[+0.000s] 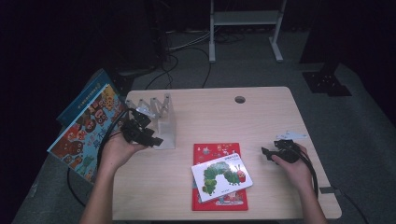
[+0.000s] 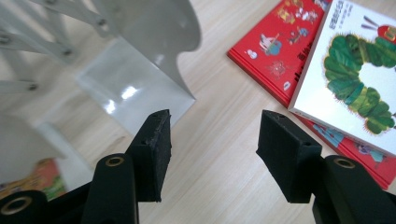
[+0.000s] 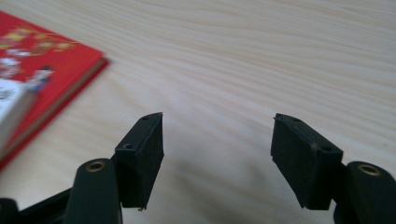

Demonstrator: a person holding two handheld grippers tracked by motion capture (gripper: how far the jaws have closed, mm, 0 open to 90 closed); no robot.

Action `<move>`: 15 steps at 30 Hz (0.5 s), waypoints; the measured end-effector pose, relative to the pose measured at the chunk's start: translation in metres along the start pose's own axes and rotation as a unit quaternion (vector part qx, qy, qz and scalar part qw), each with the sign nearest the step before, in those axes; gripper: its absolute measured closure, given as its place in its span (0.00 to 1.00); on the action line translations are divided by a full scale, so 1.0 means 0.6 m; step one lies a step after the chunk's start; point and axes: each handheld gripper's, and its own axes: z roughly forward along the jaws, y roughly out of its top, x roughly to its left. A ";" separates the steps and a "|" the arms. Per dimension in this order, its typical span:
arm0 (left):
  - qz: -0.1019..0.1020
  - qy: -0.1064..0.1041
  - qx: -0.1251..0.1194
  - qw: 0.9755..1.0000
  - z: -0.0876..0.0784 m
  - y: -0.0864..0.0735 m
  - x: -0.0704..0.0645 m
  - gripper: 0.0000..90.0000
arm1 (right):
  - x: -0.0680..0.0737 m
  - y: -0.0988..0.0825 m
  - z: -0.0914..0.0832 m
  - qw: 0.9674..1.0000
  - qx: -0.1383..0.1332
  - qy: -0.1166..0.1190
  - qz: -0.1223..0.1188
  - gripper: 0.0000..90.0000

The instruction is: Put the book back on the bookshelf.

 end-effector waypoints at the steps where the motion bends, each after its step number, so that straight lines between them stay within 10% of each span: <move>1: 0.007 -0.002 0.002 1.000 0.017 -0.003 -0.006 0.47 | 0.012 -0.004 -0.012 1.000 -0.005 0.011 -0.004 0.37; 15: 0.022 -0.026 0.011 0.999 0.108 -0.016 -0.038 0.42 | 0.095 -0.040 -0.078 0.994 -0.003 0.092 -0.052 0.37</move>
